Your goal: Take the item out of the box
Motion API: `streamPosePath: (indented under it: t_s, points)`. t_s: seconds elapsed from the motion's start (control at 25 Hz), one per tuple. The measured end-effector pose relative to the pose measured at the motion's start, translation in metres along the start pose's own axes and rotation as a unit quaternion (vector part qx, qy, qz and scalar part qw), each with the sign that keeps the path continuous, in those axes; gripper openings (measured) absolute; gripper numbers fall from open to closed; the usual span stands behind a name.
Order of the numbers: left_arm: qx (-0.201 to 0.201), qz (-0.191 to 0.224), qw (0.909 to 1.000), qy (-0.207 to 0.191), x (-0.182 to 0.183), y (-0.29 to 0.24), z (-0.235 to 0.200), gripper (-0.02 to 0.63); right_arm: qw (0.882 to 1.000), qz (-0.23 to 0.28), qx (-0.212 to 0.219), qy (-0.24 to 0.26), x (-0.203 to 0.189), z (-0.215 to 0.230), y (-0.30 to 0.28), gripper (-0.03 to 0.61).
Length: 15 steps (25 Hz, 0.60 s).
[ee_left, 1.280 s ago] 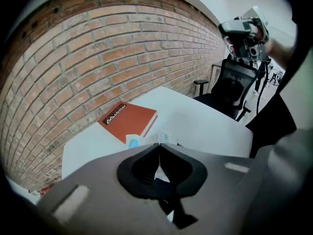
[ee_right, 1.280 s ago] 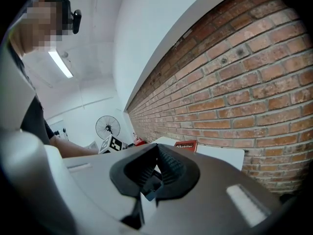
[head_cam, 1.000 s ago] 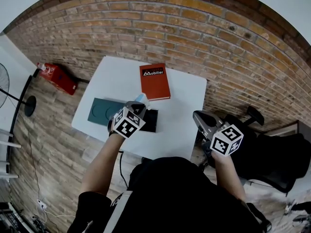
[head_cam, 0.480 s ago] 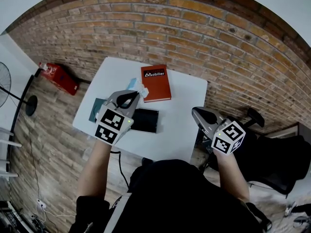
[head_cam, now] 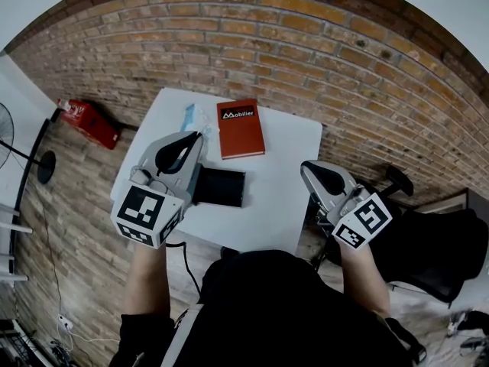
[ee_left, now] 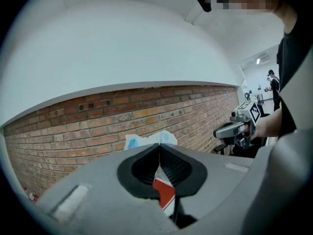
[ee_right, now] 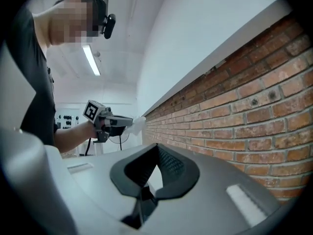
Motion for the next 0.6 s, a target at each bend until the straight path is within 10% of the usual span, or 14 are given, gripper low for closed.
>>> streamPosePath:
  t_s: [0.6]
  points:
    - [0.031, 0.003, 0.9989, 0.036, -0.031, 0.010, -0.001, 0.008, 0.998, 0.015, -0.054, -0.002, -0.004, 0.021, 0.010, -0.002]
Point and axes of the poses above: the fingertips, and each gripper's own axes: y backward along the fingers, z to its right, x out of its top, the point moved 1 cm from there along y, backward along the fingers, and after that the axes turned 10 degrees about z, right-handed, at the moved point
